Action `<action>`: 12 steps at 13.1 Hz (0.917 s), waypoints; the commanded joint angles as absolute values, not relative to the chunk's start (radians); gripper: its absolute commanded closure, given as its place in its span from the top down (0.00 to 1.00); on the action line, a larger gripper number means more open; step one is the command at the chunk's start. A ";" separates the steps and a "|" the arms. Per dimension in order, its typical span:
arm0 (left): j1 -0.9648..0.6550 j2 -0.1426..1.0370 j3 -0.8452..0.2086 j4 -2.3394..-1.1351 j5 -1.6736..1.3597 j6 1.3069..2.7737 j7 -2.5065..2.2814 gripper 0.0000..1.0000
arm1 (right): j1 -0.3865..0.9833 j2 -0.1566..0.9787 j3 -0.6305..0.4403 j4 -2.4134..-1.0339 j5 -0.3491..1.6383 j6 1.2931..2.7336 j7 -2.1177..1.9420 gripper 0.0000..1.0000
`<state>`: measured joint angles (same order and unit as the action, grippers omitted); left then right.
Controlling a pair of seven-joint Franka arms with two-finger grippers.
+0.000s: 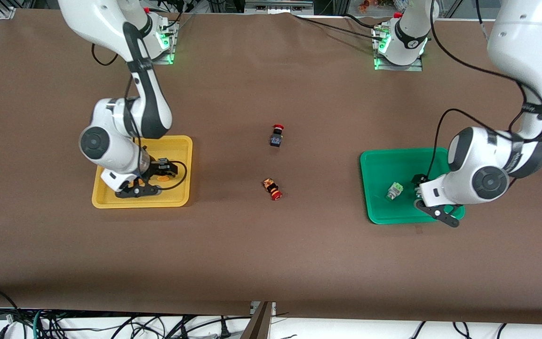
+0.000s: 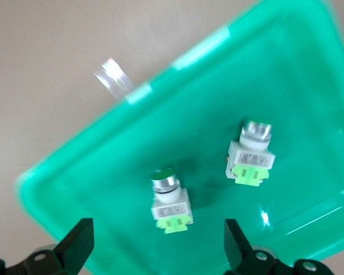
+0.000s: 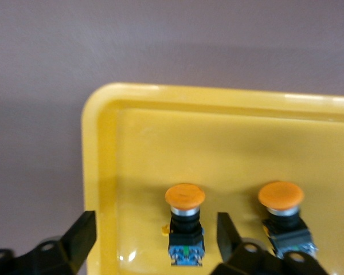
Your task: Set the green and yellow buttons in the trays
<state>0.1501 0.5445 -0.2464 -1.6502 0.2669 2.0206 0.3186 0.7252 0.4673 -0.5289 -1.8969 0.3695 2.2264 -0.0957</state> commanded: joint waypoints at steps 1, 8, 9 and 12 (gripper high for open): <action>0.153 0.369 -0.303 -1.646 0.247 1.962 0.295 1.00 | 0.729 0.350 -0.549 -1.867 0.231 2.110 -0.101 1.00; 0.140 0.318 -0.315 -1.327 0.108 1.542 0.033 1.00 | 0.727 0.010 -0.551 -1.861 0.103 1.800 0.014 1.00; 0.150 0.321 -0.308 -1.303 0.065 1.514 -0.042 1.00 | 0.727 -0.026 -0.543 -1.861 0.066 1.781 0.034 1.00; 0.149 0.321 -0.305 -1.290 0.069 1.511 -0.094 1.00 | 0.492 -0.106 -0.291 -1.859 0.006 1.714 0.051 1.00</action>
<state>0.1517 0.2968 -0.3041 -1.3427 0.0850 1.5432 -0.0618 0.6508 -0.0485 -0.4624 -1.8372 0.0454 1.7396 0.0277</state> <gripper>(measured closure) 0.000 0.000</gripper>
